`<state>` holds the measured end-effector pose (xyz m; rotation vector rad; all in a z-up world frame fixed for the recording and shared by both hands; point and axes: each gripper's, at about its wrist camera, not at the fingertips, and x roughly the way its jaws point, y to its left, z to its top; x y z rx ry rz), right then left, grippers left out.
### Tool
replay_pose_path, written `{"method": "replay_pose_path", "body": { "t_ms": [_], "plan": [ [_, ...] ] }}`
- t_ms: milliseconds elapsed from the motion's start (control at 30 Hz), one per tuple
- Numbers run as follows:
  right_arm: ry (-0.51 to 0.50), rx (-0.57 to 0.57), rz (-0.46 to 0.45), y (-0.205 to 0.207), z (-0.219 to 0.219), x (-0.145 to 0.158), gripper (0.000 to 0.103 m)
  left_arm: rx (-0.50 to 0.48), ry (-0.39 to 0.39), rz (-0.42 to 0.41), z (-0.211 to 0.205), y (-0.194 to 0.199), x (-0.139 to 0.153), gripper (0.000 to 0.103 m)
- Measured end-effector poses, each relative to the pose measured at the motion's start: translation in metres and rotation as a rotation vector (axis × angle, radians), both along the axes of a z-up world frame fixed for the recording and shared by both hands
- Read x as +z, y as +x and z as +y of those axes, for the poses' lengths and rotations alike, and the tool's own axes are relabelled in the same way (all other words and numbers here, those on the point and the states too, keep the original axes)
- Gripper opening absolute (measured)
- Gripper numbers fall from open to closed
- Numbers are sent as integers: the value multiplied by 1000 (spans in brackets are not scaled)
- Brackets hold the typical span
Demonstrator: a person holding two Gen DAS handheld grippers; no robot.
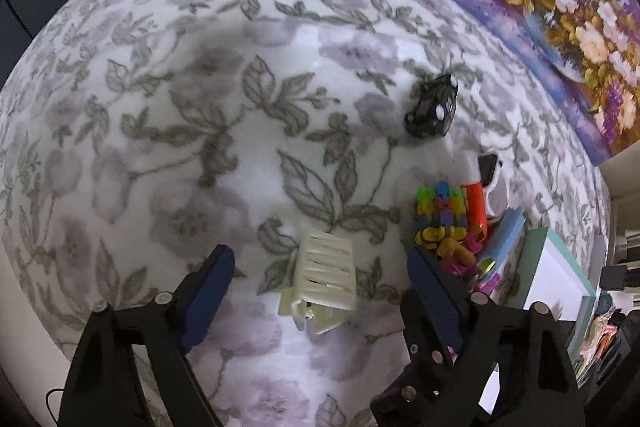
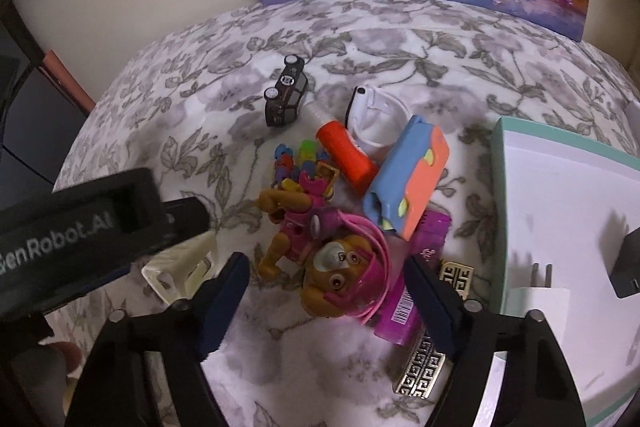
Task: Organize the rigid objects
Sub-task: 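Grasp the cream toy chair with the left tool while the right tool grasps the pink dog figure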
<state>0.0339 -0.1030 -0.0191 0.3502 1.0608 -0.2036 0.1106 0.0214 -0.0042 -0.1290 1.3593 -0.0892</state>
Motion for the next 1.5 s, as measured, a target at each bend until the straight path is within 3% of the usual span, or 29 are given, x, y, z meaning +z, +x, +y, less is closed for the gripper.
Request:
{"method": "replay_pose_path", "body": {
  "t_ms": [167, 400, 467, 767, 1500],
  "plan": [
    [4, 3, 6, 2, 1, -5, 76, -7, -3, 44, -7, 1, -15, 56],
    [20, 1, 2, 1, -1, -4, 74, 18, -7, 66, -7, 1, -28, 44],
    [25, 2, 0, 0, -2, -5, 74, 26, 8, 61, -7, 1, -30, 33],
    [48, -12, -3, -2, -3, -3, 74, 68, -63, 51, 1, 5, -26, 32],
    [111, -34, -30, -12, -12, 6, 69, 141, -155, -120, 26, -2, 45, 32]
  ]
}}
